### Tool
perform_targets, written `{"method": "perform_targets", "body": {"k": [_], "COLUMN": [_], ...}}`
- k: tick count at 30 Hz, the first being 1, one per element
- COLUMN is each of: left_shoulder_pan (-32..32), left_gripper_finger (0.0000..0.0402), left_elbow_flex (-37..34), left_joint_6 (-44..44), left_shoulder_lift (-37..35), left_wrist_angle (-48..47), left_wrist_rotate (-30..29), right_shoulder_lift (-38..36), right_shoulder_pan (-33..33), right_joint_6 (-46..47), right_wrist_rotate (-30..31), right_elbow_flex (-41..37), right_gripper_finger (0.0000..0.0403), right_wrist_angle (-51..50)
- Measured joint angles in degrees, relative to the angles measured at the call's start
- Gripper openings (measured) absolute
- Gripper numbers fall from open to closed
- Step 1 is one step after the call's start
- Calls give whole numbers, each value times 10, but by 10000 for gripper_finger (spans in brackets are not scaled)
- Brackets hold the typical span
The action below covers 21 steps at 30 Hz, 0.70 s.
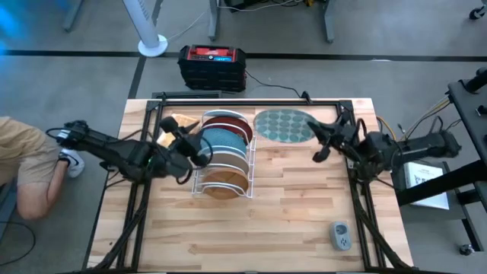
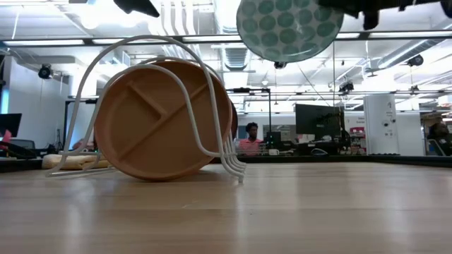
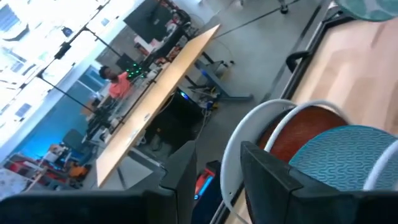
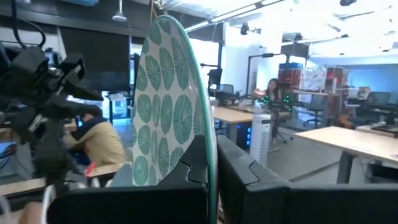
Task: Sort dishes
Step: Put the green plate into the dishwasher rack
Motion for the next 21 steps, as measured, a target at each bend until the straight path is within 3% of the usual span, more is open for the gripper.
{"method": "perform_targets", "body": {"k": [4, 11, 15, 21], "left_shoulder_pan": [37, 52, 52, 53], "left_gripper_finger": [113, 113, 113, 113], "left_elbow_flex": [-21, -23, -23, -23], "left_joint_6": [49, 58, 57, 56], "left_shoulder_lift": [-15, -17, -17, -18], "left_wrist_angle": [39, 38, 38, 38], "left_wrist_rotate": [38, 30, 24, -32], "right_shoulder_lift": [17, 87, 139, 193], "right_shoulder_pan": [-87, -196, -236, -267], "right_joint_6": [12, 18, 11, 13], "right_wrist_rotate": [-78, -228, -263, -292], "right_elbow_flex": [0, 0, -1, 4], "right_gripper_finger": [0, 0, 0, 0], "right_wrist_angle": [4, 83, 137, 197]}}
